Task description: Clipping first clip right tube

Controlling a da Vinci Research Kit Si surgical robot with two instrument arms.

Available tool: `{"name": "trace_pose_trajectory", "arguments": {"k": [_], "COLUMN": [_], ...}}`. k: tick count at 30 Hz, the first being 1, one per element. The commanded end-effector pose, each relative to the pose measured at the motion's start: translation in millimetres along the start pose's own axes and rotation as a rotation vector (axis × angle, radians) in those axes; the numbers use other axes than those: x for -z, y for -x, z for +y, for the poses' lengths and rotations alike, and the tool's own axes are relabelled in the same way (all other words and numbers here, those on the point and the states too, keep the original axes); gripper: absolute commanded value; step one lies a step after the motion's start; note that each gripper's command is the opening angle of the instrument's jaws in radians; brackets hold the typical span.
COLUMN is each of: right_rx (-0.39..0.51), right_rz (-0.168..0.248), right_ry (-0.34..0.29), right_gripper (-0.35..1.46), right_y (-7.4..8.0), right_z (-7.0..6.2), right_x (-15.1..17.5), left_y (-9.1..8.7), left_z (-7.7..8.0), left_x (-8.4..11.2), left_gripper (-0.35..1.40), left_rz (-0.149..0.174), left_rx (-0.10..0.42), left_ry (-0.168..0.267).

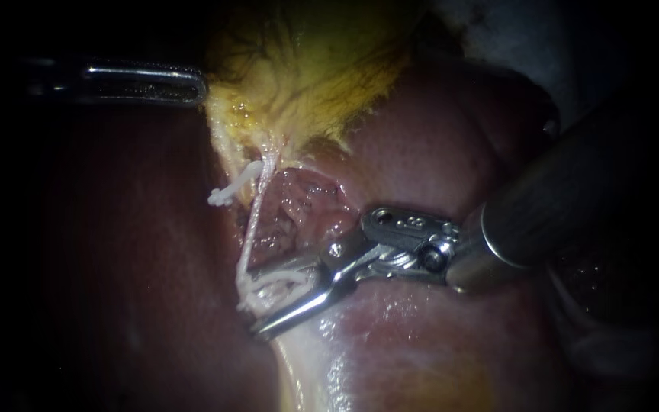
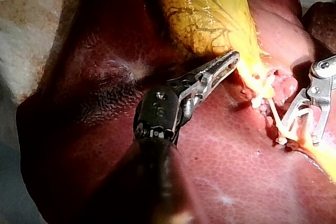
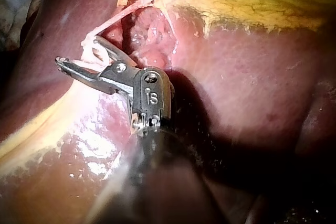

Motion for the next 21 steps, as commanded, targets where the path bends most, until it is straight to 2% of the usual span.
{"name": "trace_pose_trajectory", "arguments": {"k": [1, 10, 15, 18, 21], "right_rx": [0.0, -0.006, -0.013, -0.01, -0.009], "right_rz": [0.0, 0.013, 0.041, 0.034, 0.009], "right_ry": [0.0, 0.012, 0.064, 0.078, 0.09], "right_gripper": [0.51, 0.51, 0.52, 0.52, 0.52], "right_y": [0.0, -0.7, -1.2, -1.5, -1.4], "right_z": [0.0, -1.0, -1.7, -2.0, -2.1], "right_x": [0.0, 1.7, 3.5, 4.7, 6.0], "left_y": [0.0, 0.0, 0.0, 0.0, -0.1], "left_z": [0.0, 0.0, 0.0, 0.0, 0.0], "left_x": [0.0, 0.1, 0.1, 0.1, 0.1], "left_gripper": [-0.35, -0.35, -0.35, -0.35, -0.35], "left_rz": [0.0, 0.0, 0.0, 0.0, 0.0], "left_rx": [0.0, 0.0, 0.0, 0.0, 0.0], "left_ry": [0.0, 0.0, -0.001, -0.001, 0.0]}}
